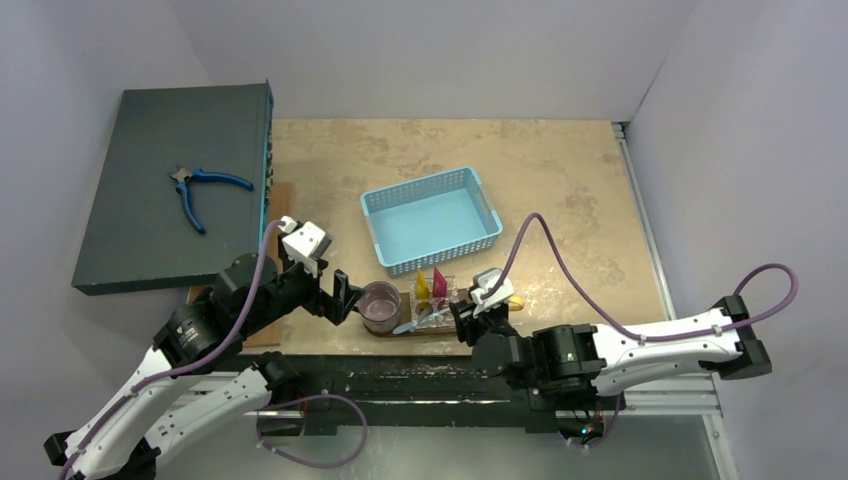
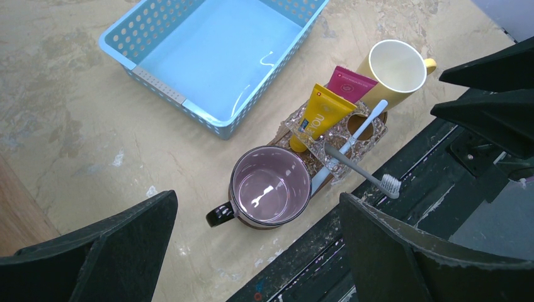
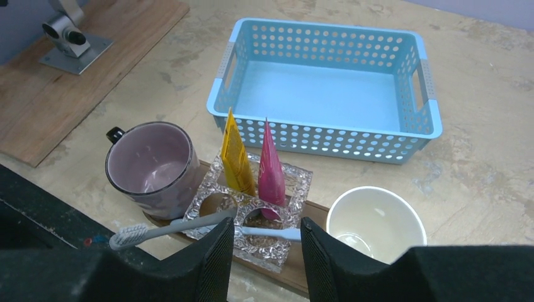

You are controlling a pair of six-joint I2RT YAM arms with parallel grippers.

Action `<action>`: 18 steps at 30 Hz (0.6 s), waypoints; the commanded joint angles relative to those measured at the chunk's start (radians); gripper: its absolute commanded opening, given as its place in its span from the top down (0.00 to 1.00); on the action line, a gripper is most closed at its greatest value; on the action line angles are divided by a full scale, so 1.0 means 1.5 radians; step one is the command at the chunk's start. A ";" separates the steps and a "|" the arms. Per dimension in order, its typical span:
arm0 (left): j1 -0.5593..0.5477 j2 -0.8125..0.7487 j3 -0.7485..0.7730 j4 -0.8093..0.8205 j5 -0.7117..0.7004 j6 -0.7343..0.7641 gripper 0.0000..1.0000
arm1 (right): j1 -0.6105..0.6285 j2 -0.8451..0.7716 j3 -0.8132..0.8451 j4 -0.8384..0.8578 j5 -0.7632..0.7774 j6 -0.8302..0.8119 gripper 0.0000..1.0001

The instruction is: Prepare toiletry sets of a toothbrush and toothpaste on the tray

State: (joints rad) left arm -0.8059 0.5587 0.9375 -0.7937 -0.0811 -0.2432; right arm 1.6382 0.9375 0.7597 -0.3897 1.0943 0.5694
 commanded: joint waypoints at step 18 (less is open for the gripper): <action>-0.002 0.068 0.067 0.015 -0.028 -0.014 0.00 | -0.320 0.023 0.167 0.074 -0.239 -0.254 0.44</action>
State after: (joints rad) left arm -0.8059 0.6201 0.9569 -0.7937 -0.0837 -0.2485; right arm 1.2819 0.9539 0.9188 -0.3367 0.9012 0.2974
